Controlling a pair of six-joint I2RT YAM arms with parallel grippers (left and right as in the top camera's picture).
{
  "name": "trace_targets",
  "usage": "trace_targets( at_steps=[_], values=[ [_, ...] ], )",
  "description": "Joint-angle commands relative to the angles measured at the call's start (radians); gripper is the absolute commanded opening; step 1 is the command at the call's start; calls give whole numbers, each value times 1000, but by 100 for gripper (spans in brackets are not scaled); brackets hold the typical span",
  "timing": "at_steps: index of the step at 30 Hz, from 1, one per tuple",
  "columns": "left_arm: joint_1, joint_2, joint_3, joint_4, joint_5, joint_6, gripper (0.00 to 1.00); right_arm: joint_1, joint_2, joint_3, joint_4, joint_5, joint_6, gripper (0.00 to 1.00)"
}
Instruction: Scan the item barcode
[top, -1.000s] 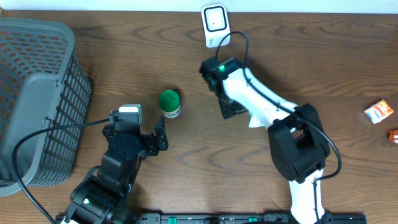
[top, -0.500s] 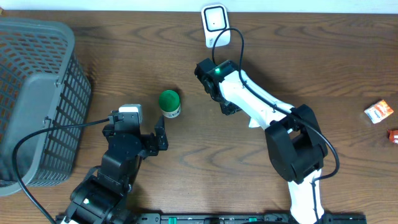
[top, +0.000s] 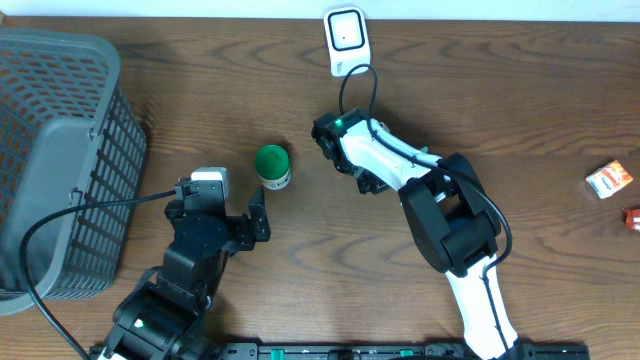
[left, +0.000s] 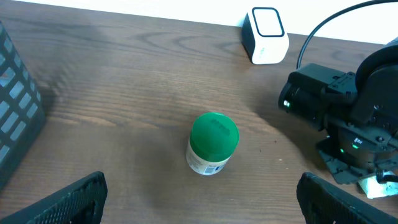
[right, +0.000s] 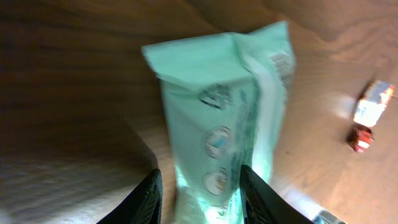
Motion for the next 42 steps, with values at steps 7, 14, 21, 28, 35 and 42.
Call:
trace_targets(
  at_steps=[7,14,21,28,35,42],
  values=[
    [3,-1,2,4,-13,13,98,-2,12,-1,-8,76,64,23],
    [3,-1,2,4,-13,13,98,-8,13,-33,8,76,65,29],
    [3,-1,2,4,-13,13,98,-20,13,-82,23,76,65,46],
    [3,-1,2,4,-13,13,98,-25,13,-153,79,76,65,14],
    [3,-1,2,4,-13,13,98,-27,6,-184,89,37,70,1],
    [3,-1,2,4,-13,13,98,-42,-102,-62,85,-580,-326,1]
  ],
)
